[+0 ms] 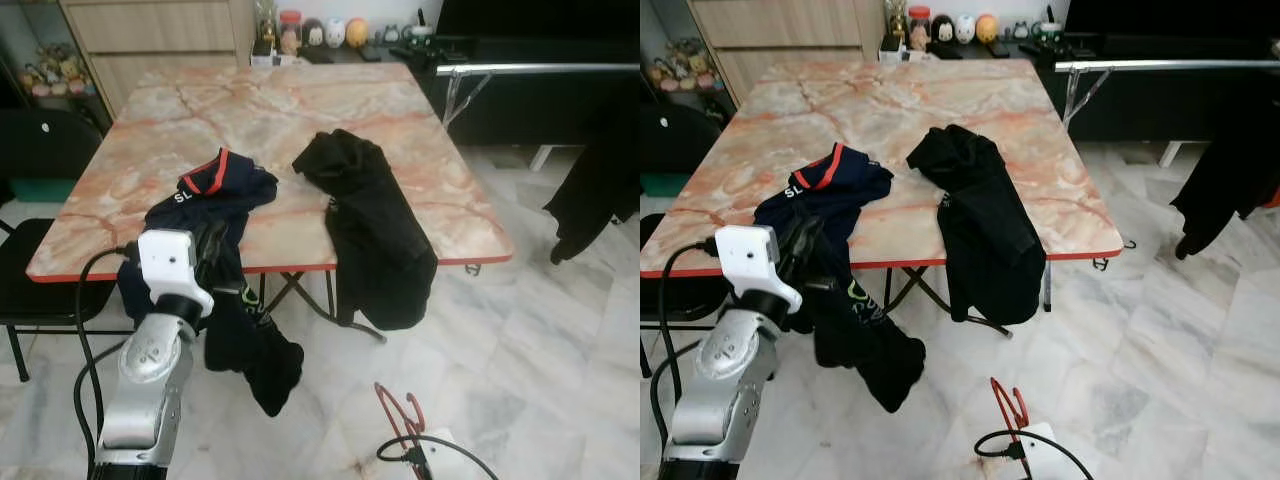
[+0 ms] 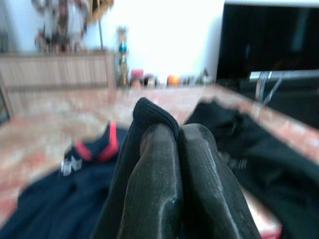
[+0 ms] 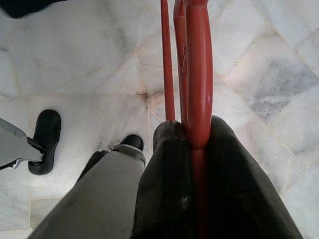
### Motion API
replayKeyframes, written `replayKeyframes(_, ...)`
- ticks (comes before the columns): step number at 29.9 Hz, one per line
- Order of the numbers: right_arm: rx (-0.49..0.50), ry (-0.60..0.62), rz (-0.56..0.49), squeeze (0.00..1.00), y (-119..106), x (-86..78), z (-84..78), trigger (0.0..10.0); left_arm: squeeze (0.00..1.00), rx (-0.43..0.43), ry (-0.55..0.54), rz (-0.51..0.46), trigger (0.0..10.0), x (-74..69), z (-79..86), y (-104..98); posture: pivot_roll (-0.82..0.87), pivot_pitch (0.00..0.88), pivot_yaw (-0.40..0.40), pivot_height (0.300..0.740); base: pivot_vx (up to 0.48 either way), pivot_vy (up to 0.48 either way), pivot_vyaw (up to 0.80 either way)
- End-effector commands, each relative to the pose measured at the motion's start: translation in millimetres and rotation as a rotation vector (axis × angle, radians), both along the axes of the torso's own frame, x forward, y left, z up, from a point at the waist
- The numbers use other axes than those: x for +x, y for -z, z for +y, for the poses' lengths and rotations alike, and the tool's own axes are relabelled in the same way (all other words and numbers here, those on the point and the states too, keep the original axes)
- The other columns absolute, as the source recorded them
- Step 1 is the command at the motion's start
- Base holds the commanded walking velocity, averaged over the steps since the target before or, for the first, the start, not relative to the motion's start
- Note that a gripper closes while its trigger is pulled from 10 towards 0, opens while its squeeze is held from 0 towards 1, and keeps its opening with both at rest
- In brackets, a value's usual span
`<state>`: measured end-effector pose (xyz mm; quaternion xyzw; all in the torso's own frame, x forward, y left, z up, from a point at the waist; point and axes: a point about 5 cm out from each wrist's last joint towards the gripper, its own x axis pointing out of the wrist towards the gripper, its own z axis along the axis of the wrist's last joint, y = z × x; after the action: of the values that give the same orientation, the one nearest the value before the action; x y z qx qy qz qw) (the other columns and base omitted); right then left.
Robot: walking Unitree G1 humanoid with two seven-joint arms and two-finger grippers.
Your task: Hang hanger
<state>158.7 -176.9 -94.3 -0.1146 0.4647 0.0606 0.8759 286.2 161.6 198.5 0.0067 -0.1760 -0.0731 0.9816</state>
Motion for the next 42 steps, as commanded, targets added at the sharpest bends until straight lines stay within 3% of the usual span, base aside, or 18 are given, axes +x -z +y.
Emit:
replayKeyframes(1, 0.002, -0.008, -0.011, 0.00, -0.6, 1.6, 2.7, 10.0, 0.00, 0.007, -0.025, -0.143, 10.0, -0.4, 1.4, -37.4, 0.08, 0.023, -0.011, 0.740, 0.000, 0.000, 0.00)
replayKeyframes(2, 0.003, -0.009, -0.014, 0.00, -1.0, 2.6, 3.7, 10.0, 0.00, 0.010, -0.046, -0.197, 10.0, 1.1, 2.9, -53.3, 0.09, 0.019, -0.010, 0.740, 0.000, 0.000, 0.00)
replayKeyframes(5, 0.005, -0.009, -0.017, 0.00, -1.2, 3.1, 4.4, 10.0, 0.00, 0.028, -0.064, -0.265, 10.0, 1.2, 3.6, -72.5, 0.09, 0.014, -0.008, 0.740, 0.000, 0.000, 0.00)
replayKeyframes(12, 0.007, -0.001, -0.028, 0.00, -1.6, 3.3, 4.0, 10.0, 0.00, 0.024, -0.060, -0.333, 10.0, -6.6, 4.5, -92.9, 0.08, 0.005, -0.002, 0.740, 0.000, 0.000, 0.00)
replayKeyframes(16, 0.006, -0.001, -0.027, 0.00, -1.3, 2.5, 3.6, 10.0, 0.00, 0.080, -0.035, -0.319, 10.0, -9.4, 3.5, -90.8, 0.08, 0.004, -0.003, 0.740, 0.000, 0.000, 0.00)
replayKeyframes(18, 0.006, -0.002, -0.029, 0.00, -1.3, 2.2, 3.4, 10.0, 0.00, 0.149, -0.027, -0.280, 10.0, -14.2, 14.3, -83.1, 0.08, 0.000, 0.001, 0.740, 0.000, 0.000, 0.00)
replayKeyframes(26, 0.011, -0.007, -0.035, 0.00, -1.9, 3.1, 2.9, 10.0, 0.00, 0.272, -0.047, -0.236, 10.0, -16.4, 36.6, -76.7, 0.09, 0.005, -0.003, 0.740, 0.000, 0.000, 0.00)
replayKeyframes(35, 0.034, 0.018, -0.053, 0.00, -3.6, 6.0, 1.9, 10.0, 0.00, 0.238, -0.127, -0.262, 10.0, -7.2, 44.8, -91.1, 0.09, 0.030, -0.006, 0.740, 0.131, 0.000, 0.00)
replayKeyframes(42, 0.030, 0.029, -0.048, 0.00, -2.3, 3.1, 2.2, 10.0, 0.00, 0.250, -0.098, -0.276, 10.0, -4.6, 40.0, -96.9, 0.08, 0.037, -0.001, 0.740, 0.365, 0.000, 0.00)
